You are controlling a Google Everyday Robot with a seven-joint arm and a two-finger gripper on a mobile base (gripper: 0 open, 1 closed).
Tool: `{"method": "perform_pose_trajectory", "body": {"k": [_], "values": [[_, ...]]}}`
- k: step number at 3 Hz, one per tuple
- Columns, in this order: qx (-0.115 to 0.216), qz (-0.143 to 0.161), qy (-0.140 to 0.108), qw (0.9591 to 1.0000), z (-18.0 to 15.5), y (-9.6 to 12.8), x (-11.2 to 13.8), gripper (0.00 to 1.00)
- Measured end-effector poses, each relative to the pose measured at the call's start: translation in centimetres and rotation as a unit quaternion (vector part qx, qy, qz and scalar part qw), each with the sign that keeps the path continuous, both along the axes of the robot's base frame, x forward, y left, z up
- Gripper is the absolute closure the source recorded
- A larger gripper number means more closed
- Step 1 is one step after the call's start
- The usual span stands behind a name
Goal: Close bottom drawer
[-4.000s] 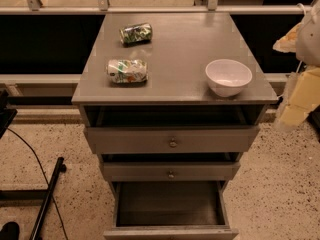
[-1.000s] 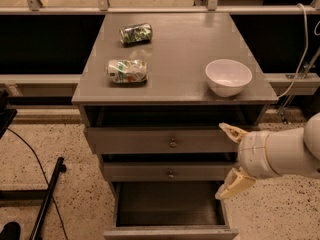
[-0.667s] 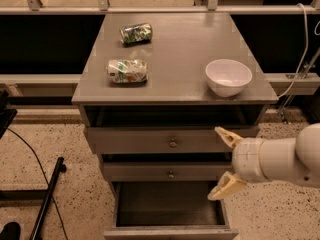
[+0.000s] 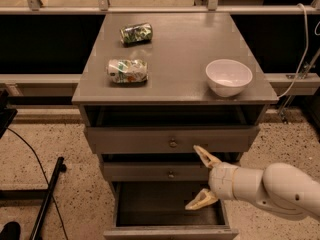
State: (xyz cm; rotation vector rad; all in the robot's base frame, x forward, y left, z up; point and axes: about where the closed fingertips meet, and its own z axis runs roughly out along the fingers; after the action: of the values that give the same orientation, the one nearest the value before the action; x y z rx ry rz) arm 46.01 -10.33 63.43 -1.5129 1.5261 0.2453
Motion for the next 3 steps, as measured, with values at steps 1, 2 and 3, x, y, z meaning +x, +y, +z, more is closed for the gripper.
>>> {"method": "perform_pose_trajectory", "body": {"k": [1, 2, 3], "values": [[0.022, 0.015, 0.011, 0.9996, -3.3, 0.8, -0.5, 0.0], [0.023, 0.014, 0.012, 0.9996, -3.3, 0.8, -0.6, 0.0], [0.013, 0.012, 0.028, 0.9994, -4.7, 0.5, -1.1, 0.0]]}}
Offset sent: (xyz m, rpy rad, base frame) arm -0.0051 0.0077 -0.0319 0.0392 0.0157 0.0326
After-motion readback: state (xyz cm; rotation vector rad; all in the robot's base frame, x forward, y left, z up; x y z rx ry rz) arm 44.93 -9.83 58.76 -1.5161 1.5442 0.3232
